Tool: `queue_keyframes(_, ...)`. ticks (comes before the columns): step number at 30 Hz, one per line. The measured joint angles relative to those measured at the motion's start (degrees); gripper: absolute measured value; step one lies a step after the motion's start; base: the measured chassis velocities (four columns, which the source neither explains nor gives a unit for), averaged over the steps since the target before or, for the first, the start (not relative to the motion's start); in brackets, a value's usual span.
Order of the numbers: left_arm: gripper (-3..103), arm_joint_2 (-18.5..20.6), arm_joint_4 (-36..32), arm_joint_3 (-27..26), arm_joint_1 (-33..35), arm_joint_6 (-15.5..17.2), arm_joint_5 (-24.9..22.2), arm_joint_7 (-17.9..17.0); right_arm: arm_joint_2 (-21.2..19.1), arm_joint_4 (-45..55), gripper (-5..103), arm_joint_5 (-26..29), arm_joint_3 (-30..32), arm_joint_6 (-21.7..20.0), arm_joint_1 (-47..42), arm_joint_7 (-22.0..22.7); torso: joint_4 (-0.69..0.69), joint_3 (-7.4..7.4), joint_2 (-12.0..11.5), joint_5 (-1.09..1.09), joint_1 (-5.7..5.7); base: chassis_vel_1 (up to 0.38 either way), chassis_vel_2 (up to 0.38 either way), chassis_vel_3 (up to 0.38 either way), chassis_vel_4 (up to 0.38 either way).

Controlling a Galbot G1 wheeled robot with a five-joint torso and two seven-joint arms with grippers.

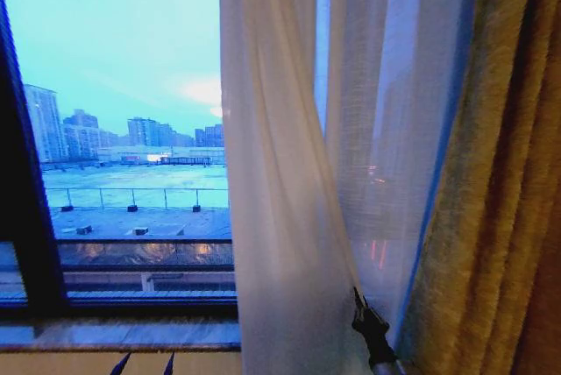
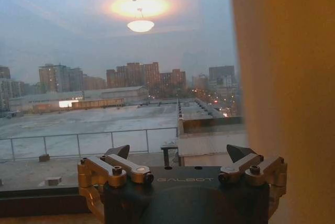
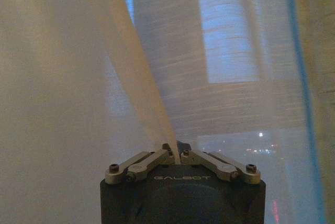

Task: Open the curtains by pulling them apart, changing their state from closed to fully open.

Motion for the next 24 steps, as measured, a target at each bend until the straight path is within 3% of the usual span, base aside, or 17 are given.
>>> queue_keyframes(11, 100, 0.0, 0.3, 0.0, -0.2, 0.0, 0.0, 0.1, 0.0, -0.3, 0, -3.2, 0.3, 0.8, -0.1, -0.1, 0.0, 0.01, 0.0, 0.05, 0.0, -0.228, -0.215, 0.231, 0.225)
queue_keyframes(14, 100, 0.0, 0.3, 0.0, -0.1, 0.0, 0.0, 0.1, 0.0, -0.6, 0, -3.3, 0.4, 1.1, -0.1, 0.1, -0.05, 0.0, 0.0, 0.05, -0.01, -0.022, -0.033, 0.009, 0.017)
queue_keyframes(19, 100, 0.1, 0.3, -0.1, -0.1, 0.1, 0.0, 0.1, 0.0, -0.8, 0, -3.3, 0.4, 1.2, -0.1, 0.1, 0.02, 0.0, 0.0, -0.05, 0.01, 0.033, 0.037, -0.019, -0.018)
queue_keyframes(24, 100, 0.1, 0.6, -0.1, -0.3, 0.1, 0.0, 0.0, 0.0, -1.1, -2, -3.3, 0.4, 2.0, -0.1, 0.2, -0.01, 0.0, 0.0, -0.02, 0.01, 0.055, 0.072, -0.019, -0.025)
